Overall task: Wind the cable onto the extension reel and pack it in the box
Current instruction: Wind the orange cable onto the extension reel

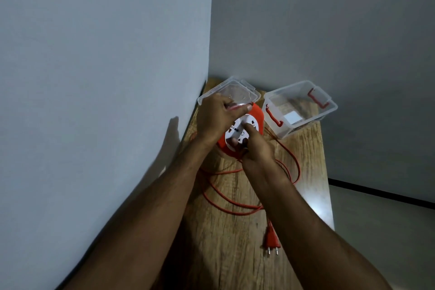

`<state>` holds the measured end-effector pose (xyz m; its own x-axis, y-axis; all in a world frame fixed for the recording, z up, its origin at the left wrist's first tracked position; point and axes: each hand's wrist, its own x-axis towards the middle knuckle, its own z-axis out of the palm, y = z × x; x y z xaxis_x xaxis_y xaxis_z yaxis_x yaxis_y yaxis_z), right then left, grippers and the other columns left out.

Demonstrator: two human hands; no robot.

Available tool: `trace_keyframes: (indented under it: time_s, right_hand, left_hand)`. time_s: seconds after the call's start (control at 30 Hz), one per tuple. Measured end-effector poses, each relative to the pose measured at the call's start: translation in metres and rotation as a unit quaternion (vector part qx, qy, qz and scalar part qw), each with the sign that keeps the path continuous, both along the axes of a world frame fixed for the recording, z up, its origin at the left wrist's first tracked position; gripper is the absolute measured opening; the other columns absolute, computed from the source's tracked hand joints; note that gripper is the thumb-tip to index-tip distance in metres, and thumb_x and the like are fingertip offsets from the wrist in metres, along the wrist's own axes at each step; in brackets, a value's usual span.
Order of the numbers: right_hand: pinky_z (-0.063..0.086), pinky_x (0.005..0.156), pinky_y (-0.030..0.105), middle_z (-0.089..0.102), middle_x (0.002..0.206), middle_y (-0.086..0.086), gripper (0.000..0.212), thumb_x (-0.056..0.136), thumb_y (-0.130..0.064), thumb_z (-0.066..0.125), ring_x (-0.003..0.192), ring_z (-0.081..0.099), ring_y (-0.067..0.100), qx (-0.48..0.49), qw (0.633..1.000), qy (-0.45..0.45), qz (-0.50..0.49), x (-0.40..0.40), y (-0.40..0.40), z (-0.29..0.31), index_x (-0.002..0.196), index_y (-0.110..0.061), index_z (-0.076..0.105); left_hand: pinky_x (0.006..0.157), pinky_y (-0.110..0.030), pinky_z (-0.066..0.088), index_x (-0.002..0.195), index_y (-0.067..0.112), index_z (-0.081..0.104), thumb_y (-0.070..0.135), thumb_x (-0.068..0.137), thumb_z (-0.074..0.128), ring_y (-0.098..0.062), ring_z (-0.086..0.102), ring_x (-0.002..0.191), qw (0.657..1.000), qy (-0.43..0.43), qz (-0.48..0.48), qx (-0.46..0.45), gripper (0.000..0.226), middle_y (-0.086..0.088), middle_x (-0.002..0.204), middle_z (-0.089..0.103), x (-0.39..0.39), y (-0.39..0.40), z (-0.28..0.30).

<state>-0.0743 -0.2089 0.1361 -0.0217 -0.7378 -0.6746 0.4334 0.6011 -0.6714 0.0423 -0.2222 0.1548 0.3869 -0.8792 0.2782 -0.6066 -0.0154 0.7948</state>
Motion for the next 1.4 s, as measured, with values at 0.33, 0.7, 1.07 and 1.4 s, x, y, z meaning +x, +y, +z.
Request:
trace_keyframes:
  time_s: [0.33, 0.7, 1.07, 1.4]
  right_hand:
    - [0.034, 0.057, 0.015, 0.056, 0.126, 0.011, 0.055, 0.083, -0.027, 0.077, 0.085, 0.058, 0.014, -0.546, 0.489, 0.644, 0.218, -0.032, 0.027, 0.005, 0.133, -0.018, 0.058]
    - [0.058, 0.071, 0.026, 0.061, 0.121, 0.003, 0.061, 0.075, -0.044, 0.084, 0.098, 0.065, 0.019, -0.513, 0.612, 0.565, 0.206, -0.025, 0.011, 0.001, 0.125, -0.020, 0.058]
    - [0.055, 0.066, 0.031, 0.057, 0.141, 0.018, 0.067, 0.089, -0.034, 0.077, 0.125, 0.061, 0.035, 0.015, 0.999, -0.034, -0.022, 0.007, 0.001, 0.020, 0.141, -0.002, 0.049]
    - [0.063, 0.066, 0.038, 0.074, 0.098, 0.006, 0.021, 0.092, -0.025, 0.072, 0.080, 0.075, 0.019, -0.314, 0.884, 0.331, 0.101, -0.021, 0.026, 0.026, 0.108, -0.013, 0.065]
  left_hand:
    - [0.059, -0.026, 0.054, 0.068, 0.011, 0.072, 0.058, 0.080, 0.079, -0.011, 0.063, 0.055, 0.997, 0.062, -0.018, 0.033, 0.048, 0.002, 0.060, 0.068, 0.008, -0.008, 0.005]
    - [0.051, -0.011, 0.036, 0.062, 0.020, 0.068, 0.059, 0.079, 0.079, 0.002, 0.055, 0.051, 0.999, 0.037, -0.034, 0.021, 0.044, 0.013, 0.052, 0.056, 0.002, -0.003, 0.008]
    - [0.062, -0.038, 0.062, 0.080, 0.015, 0.080, 0.062, 0.079, 0.076, -0.009, 0.067, 0.063, 0.999, -0.004, -0.001, -0.047, 0.047, 0.002, 0.074, 0.075, -0.016, 0.007, 0.011]
    - [0.051, -0.015, 0.044, 0.072, 0.012, 0.076, 0.054, 0.083, 0.078, -0.010, 0.062, 0.055, 0.998, 0.040, 0.026, -0.030, 0.043, 0.002, 0.064, 0.070, 0.000, 0.005, 0.010]
